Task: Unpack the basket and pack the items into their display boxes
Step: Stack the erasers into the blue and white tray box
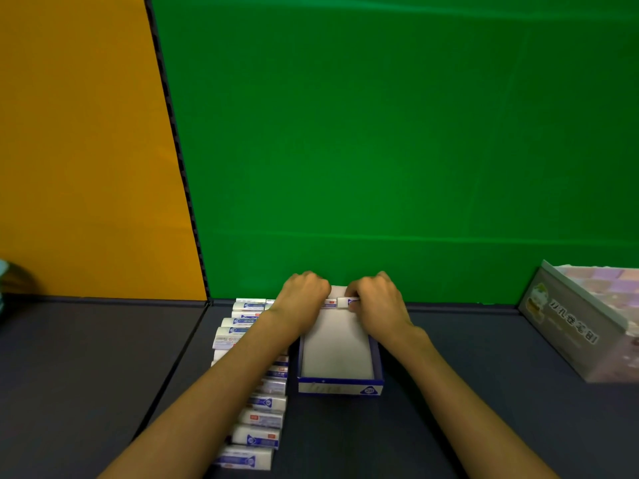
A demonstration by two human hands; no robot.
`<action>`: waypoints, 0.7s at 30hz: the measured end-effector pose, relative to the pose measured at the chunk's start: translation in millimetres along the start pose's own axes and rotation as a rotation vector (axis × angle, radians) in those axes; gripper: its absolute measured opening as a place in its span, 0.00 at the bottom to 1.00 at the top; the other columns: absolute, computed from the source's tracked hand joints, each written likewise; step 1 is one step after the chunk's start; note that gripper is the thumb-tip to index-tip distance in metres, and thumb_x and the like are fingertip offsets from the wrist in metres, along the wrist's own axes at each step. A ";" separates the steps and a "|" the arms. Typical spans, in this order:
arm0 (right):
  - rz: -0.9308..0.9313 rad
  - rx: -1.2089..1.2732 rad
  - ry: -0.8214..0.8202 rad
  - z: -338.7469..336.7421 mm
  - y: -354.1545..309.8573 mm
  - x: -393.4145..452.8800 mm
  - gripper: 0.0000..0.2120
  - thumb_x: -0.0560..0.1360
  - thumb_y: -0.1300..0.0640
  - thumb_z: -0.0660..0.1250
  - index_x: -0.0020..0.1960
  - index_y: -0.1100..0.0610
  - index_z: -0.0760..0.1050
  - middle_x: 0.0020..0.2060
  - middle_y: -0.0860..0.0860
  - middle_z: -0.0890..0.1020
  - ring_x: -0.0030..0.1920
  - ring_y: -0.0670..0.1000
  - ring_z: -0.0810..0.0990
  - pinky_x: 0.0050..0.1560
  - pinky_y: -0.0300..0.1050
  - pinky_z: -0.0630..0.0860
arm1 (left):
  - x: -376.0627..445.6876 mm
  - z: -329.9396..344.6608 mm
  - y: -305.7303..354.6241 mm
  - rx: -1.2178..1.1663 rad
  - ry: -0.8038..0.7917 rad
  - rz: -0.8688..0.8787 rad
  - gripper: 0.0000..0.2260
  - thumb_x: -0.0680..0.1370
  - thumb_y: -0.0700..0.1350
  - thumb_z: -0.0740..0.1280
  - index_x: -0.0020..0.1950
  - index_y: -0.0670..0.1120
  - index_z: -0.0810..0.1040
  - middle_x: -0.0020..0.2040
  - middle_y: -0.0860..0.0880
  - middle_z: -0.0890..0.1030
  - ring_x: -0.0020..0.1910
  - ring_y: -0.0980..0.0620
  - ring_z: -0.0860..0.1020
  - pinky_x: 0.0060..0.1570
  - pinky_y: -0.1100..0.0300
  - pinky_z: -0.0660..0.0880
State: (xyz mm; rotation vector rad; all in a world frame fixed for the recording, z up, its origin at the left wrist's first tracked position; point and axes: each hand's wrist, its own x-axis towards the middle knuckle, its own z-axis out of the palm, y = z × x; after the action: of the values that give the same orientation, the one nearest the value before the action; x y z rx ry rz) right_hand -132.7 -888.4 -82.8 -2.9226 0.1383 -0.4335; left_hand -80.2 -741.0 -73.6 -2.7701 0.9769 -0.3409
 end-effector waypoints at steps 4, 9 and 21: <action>-0.001 -0.057 0.021 2.7 -2.9 2.1 0.12 0.76 0.66 0.65 0.54 0.55 0.83 0.46 0.55 0.81 0.55 0.56 0.73 0.44 0.47 0.71 | -0.4 -4.8 0.8 -0.024 -0.003 -0.028 0.12 0.76 0.32 0.62 0.56 0.43 0.78 0.55 0.41 0.79 0.57 0.40 0.78 0.49 0.52 0.73; 0.007 -0.140 0.028 5.8 -4.4 2.0 0.13 0.76 0.68 0.65 0.54 0.56 0.82 0.46 0.54 0.82 0.58 0.56 0.72 0.40 0.46 0.69 | 2.7 -5.3 -0.4 -0.020 0.000 0.003 0.13 0.75 0.32 0.62 0.56 0.43 0.76 0.56 0.42 0.78 0.58 0.39 0.78 0.49 0.50 0.73; -0.009 -0.302 -0.001 3.5 -16.7 -0.2 0.10 0.75 0.68 0.64 0.51 0.57 0.79 0.48 0.52 0.81 0.65 0.57 0.68 0.39 0.47 0.68 | 3.3 -3.9 2.3 0.011 0.056 -0.033 0.12 0.76 0.31 0.61 0.56 0.44 0.76 0.55 0.43 0.79 0.57 0.41 0.78 0.48 0.53 0.71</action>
State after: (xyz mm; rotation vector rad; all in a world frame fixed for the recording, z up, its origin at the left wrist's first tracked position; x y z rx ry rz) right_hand -130.7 -871.5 -82.9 -3.2198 0.2075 -0.4470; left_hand -80.1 -745.2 -70.0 -2.7835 0.9394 -0.4301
